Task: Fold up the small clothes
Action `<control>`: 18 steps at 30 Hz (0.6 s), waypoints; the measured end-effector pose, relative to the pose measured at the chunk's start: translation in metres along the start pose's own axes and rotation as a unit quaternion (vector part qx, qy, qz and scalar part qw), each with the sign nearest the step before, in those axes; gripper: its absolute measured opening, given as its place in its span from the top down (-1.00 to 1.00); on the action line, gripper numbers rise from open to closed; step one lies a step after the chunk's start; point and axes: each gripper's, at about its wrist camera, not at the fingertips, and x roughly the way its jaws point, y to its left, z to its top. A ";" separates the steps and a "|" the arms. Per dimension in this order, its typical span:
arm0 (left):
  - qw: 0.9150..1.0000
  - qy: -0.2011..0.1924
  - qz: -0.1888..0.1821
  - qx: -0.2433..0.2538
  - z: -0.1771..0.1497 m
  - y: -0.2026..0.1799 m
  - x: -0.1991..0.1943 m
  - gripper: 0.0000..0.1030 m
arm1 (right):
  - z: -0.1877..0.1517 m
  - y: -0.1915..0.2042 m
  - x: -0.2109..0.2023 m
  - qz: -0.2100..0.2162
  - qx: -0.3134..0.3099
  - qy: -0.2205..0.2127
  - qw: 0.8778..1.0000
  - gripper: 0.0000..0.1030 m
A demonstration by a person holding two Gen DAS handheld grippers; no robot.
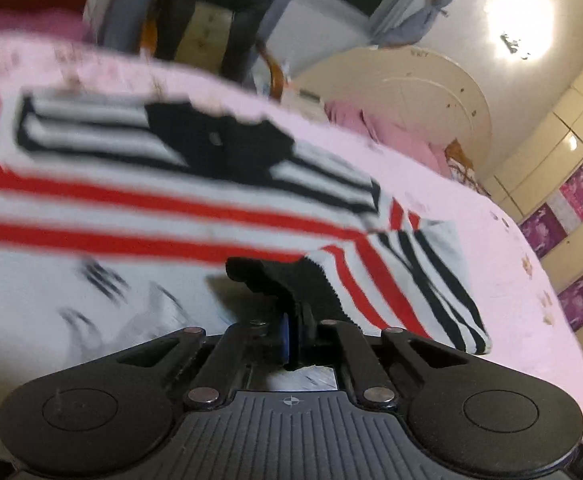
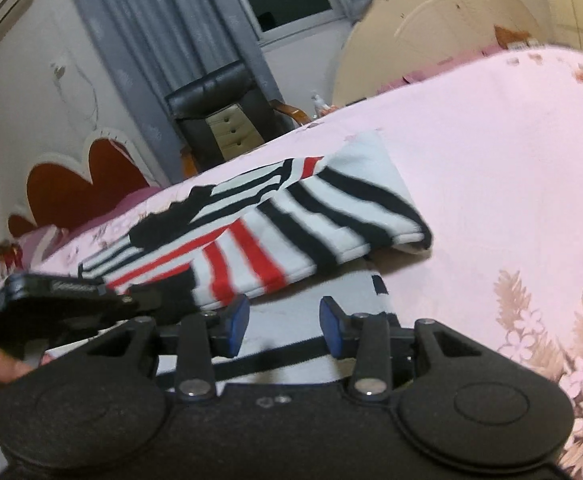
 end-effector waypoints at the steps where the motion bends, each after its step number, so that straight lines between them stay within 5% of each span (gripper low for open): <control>1: 1.000 -0.005 0.005 0.005 0.003 0.006 -0.006 0.93 | 0.002 -0.003 0.001 0.006 0.013 -0.001 1.000 0.18; 9: 0.998 -0.020 0.050 -0.012 0.019 0.078 -0.038 0.93 | 0.017 -0.026 0.023 0.064 0.127 0.012 0.990 0.11; 18: 0.998 -0.010 0.063 0.014 0.022 0.089 -0.024 0.93 | 0.026 -0.052 0.056 0.084 0.240 0.014 0.967 0.04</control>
